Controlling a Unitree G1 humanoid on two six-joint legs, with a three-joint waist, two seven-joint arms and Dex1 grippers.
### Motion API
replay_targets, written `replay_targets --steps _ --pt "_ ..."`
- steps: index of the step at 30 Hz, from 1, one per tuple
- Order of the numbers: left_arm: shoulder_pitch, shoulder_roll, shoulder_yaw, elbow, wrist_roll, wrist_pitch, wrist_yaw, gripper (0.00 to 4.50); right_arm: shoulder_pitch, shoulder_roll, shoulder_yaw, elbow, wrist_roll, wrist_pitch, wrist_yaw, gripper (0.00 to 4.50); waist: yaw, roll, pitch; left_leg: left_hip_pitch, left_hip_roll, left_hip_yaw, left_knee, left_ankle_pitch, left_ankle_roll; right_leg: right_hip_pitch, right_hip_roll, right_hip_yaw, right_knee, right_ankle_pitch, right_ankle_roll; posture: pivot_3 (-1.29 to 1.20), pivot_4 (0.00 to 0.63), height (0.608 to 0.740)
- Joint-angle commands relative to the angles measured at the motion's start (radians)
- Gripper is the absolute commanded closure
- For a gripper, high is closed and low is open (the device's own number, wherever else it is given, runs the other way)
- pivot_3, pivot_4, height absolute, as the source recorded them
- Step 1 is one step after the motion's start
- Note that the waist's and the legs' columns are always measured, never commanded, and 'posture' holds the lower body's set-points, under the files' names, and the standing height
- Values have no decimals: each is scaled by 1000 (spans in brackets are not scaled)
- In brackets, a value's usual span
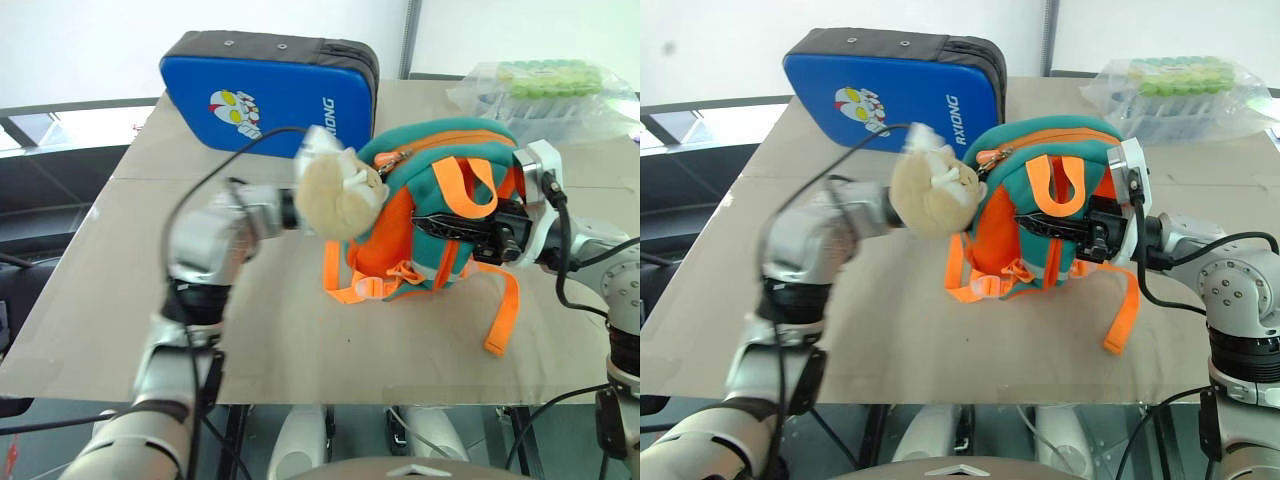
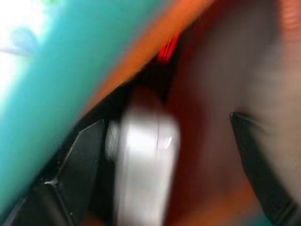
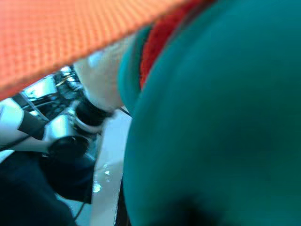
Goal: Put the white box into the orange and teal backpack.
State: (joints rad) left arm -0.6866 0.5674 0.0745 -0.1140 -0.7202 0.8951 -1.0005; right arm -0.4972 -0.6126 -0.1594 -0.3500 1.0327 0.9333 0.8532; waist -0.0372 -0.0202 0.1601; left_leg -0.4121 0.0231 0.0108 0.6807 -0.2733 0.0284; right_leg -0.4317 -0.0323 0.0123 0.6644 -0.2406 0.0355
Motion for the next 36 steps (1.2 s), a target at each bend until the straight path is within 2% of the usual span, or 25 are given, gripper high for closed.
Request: replay_targets --steps 1,4,7,13,19,23,26,30,34,36 --pt "62 66 116 -122 -154 89 -37 9 -26 9 3 -7 2 -26 3 4500 5 0 0 0 0 0 0 0 0 0 0 -1 0 0 0 0 150 740" --pt "137 105 181 -205 -234 121 -21 9 -44 18 15 14 -8 -32 8 4500 6 0 0 -1 -1 -1 0 0 0 1 -2 -1 -1 0 0 0 150 740" --pt "147 80 207 -247 -303 146 66 9 -53 23 16 20 -4 -33 10 4500 27 0 0 -1 -2 -2 2 0 0 3 -3 -3 -1 0 0 0 150 740" --pt "72 -61 165 -199 -321 161 279 9 -44 20 22 7 3 -27 9 4500 37 0 0 2 -3 -4 3 0 0 7 -3 -4 -1 0 0 0 150 740" --pt "-26 -191 215 -43 -451 260 498 9 -21 17 14 -24 16 -22 -9 4500 31 0 0 2 -3 -5 3 0 0 8 -3 -5 -1 0 0 0 150 740" --pt "-75 -259 242 37 -464 258 650 9 -1 16 6 -44 30 -20 -24 4500 31 0 0 2 -3 -6 3 0 0 8 -3 -6 -1 0 0 0 150 740" --pt "-91 -293 267 68 -491 255 720 746 9 15 0 -50 39 -21 -34 4500 31 0 0 1 -4 -7 3 0 0 8 -3 -6 -1 0 0 0 150 740" --pt "-99 -303 278 70 -534 270 759 2721 17 10 -2 -53 45 -23 -39 4500 31 0 0 1 -4 -7 3 1 -1 8 -3 -6 -1 0 0 0 150 740" --pt "-88 -291 258 53 -526 270 760 4389 17 11 -4 -48 47 -29 -47 4500 31 0 0 1 -4 -7 3 2 -3 8 -3 -6 -1 0 0 0 150 740" --pt "-82 -281 249 39 -512 260 745 4452 11 22 -13 -40 45 -41 -64 4500 31 0 0 1 -5 -7 3 2 -3 8 -3 -6 -1 0 0 0 150 740"
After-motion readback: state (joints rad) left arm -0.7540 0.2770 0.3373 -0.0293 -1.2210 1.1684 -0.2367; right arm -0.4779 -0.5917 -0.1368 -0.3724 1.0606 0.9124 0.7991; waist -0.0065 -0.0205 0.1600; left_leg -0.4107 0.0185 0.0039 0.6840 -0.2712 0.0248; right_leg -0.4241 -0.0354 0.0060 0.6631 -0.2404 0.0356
